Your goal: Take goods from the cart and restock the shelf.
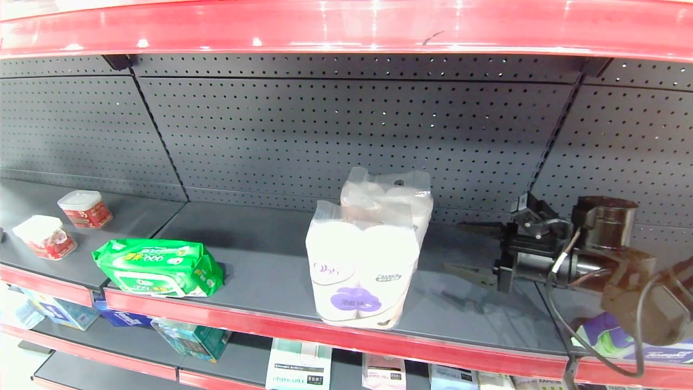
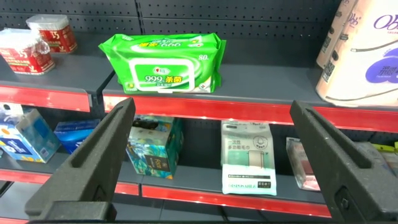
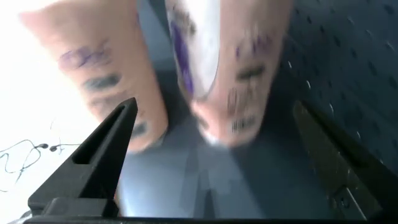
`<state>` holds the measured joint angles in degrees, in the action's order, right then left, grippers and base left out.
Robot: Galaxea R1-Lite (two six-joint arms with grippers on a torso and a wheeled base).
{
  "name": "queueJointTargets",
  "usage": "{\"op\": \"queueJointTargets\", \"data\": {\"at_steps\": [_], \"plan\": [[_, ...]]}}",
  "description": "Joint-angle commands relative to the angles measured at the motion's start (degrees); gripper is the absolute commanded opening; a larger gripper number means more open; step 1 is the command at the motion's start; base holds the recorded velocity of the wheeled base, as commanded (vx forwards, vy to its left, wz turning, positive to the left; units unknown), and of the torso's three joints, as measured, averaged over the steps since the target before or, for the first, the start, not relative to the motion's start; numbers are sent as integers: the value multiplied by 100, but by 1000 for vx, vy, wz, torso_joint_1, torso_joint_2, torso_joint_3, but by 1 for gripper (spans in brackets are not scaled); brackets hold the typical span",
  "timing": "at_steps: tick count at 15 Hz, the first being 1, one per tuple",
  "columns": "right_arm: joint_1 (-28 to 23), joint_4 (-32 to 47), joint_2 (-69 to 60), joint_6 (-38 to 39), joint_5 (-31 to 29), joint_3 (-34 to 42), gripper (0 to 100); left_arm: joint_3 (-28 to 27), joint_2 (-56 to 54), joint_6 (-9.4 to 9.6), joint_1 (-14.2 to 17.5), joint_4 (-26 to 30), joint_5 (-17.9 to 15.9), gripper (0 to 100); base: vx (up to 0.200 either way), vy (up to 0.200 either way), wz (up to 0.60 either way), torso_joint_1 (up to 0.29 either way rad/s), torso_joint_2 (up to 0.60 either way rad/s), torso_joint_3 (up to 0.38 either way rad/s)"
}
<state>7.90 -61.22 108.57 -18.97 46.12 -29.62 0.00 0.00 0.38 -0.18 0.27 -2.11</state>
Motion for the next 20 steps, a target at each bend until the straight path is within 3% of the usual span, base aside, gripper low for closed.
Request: {"op": "queueJointTargets", "data": {"at_steps": [1, 4, 8, 11, 17, 18, 20], "plan": [[-289, 14, -793, 121, 3, 598, 100, 0, 0, -3, 1, 0, 0, 100, 0, 0, 0, 0, 0, 0], [-412, 23, -1268, 341, -138, 914, 100, 0, 0, 6, 1, 0, 0, 100, 0, 0, 0, 0, 0, 0], [-394, 242, -2797, 1009, -1210, 2119, 100, 0, 0, -3, 1, 0, 0, 100, 0, 0, 0, 0, 0, 0], [-412, 1587, -4045, 1053, -1878, 2206, 100, 0, 0, 6, 1, 0, 0, 100, 0, 0, 0, 0, 0, 0], [-465, 2519, -6023, 1053, -3575, 2927, 100, 0, 0, 6, 1, 0, 0, 100, 0, 0, 0, 0, 0, 0], [-500, 2967, -6612, 1053, -3821, 2962, 100, 0, 0, 6, 1, 0, 0, 100, 0, 0, 0, 0, 0, 0], [-764, 3951, -7754, 1053, -3865, 2874, 100, 0, 0, -3, 1, 0, 0, 100, 0, 0, 0, 0, 0, 0]]}}
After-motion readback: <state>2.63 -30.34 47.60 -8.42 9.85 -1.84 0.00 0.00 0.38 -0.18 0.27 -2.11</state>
